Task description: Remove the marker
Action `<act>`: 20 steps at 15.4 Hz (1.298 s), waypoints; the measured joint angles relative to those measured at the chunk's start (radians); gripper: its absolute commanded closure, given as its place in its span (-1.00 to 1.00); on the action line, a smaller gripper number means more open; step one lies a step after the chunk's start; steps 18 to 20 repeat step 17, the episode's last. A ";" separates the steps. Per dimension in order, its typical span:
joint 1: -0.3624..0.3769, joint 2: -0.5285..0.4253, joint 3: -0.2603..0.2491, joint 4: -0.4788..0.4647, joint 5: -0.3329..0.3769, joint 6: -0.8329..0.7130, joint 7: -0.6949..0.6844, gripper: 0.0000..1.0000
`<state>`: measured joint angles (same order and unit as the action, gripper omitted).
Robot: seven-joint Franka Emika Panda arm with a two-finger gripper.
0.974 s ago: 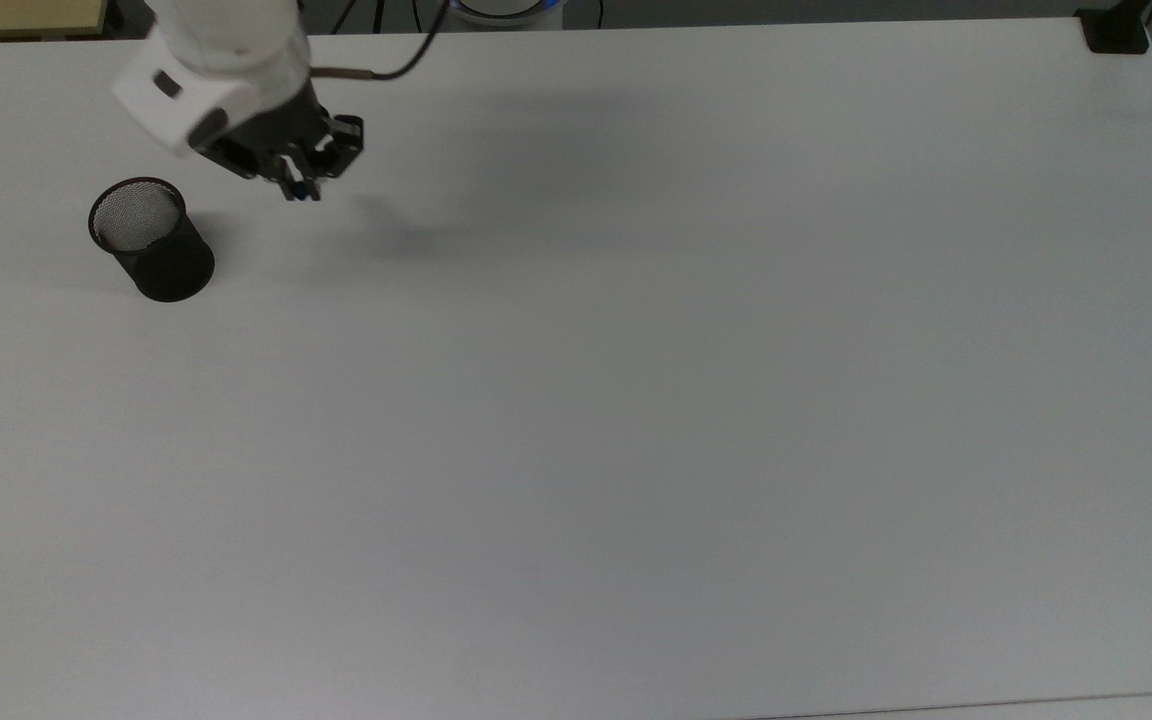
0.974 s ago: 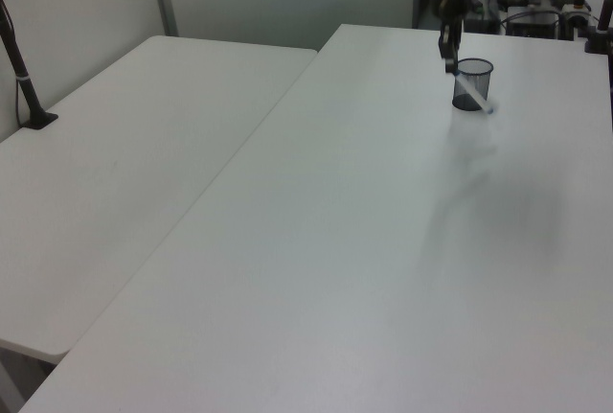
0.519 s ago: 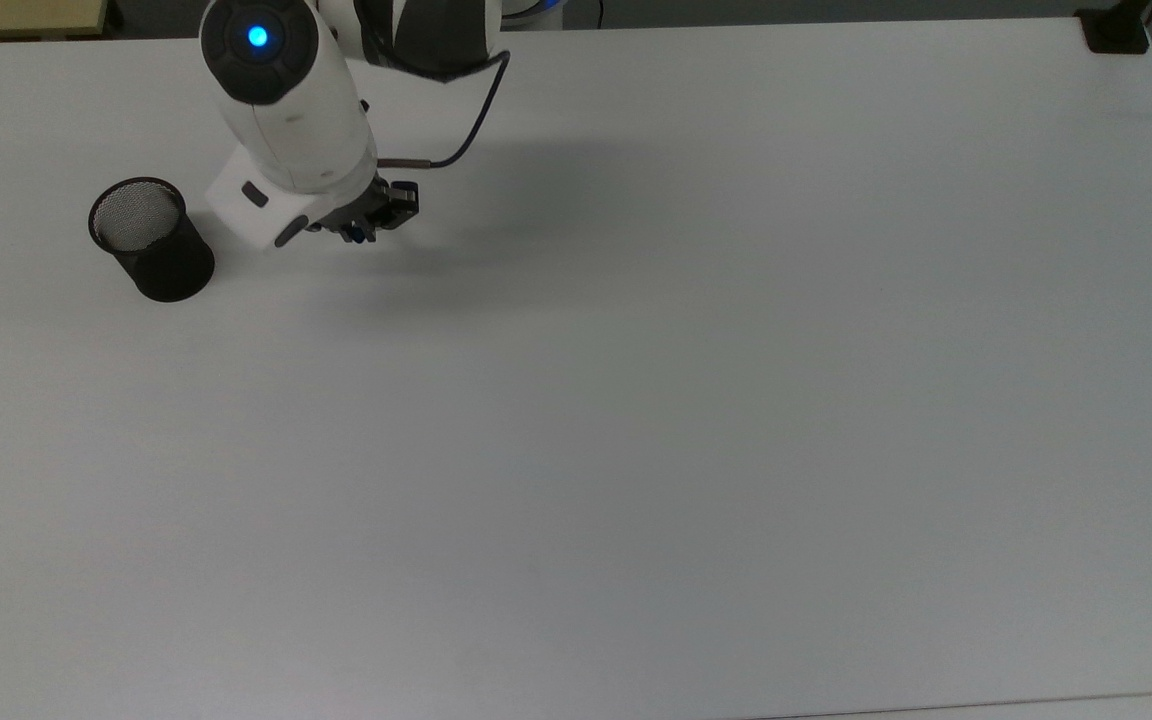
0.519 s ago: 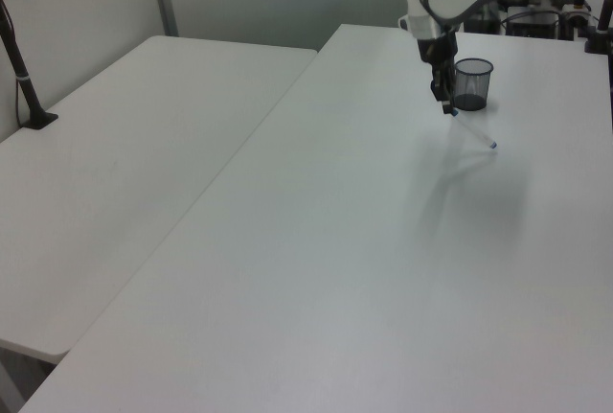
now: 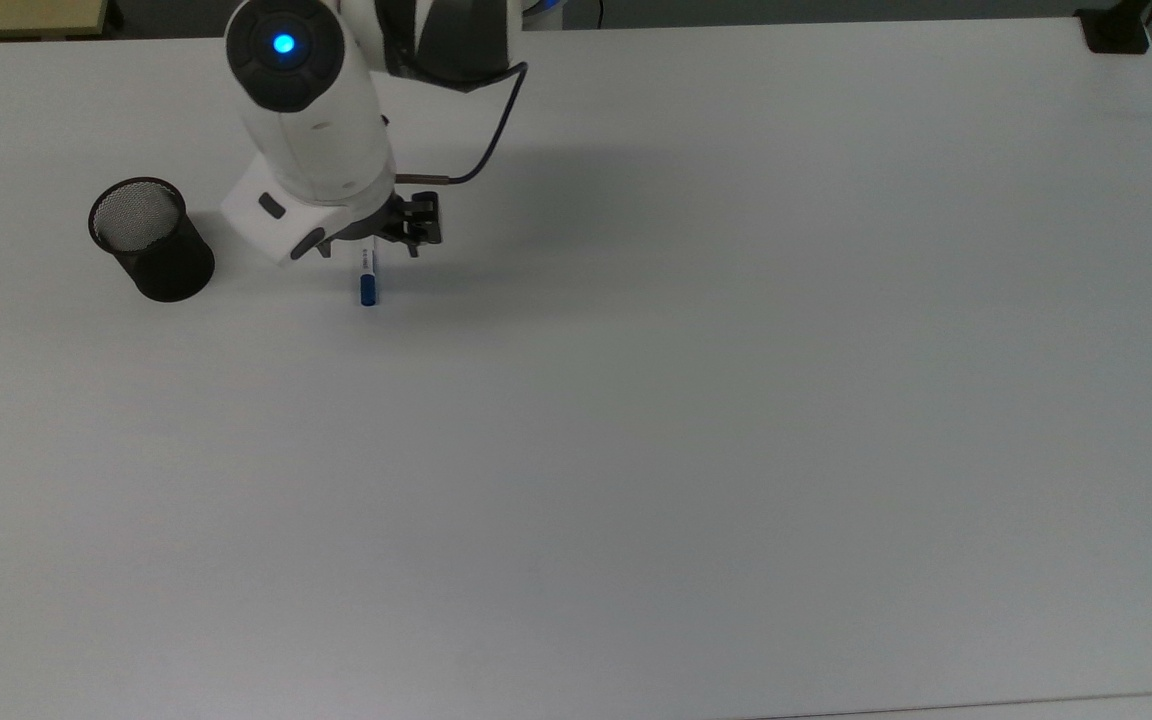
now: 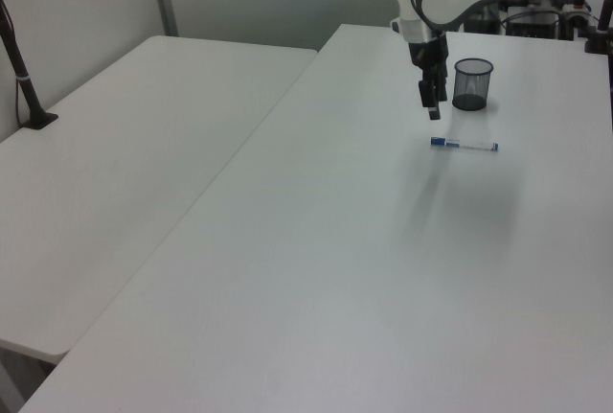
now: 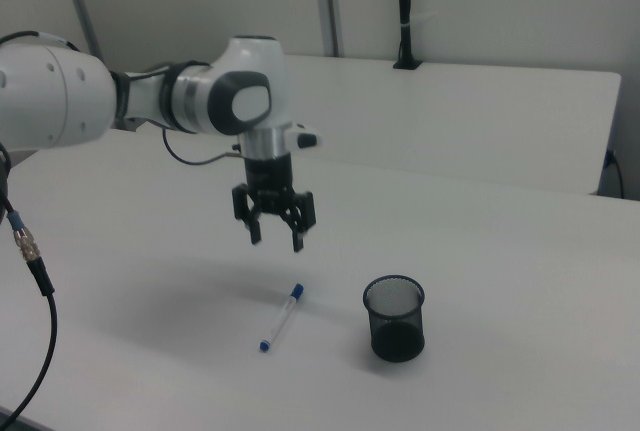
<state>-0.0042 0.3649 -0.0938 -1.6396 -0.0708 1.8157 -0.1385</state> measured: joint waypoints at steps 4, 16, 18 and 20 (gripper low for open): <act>0.075 -0.054 0.000 0.034 0.000 0.000 0.097 -1.00; 0.170 -0.332 0.000 0.023 0.004 -0.122 0.294 -1.00; 0.170 -0.333 0.000 0.021 0.005 -0.122 0.297 -1.00; 0.170 -0.333 0.000 0.021 0.005 -0.122 0.297 -1.00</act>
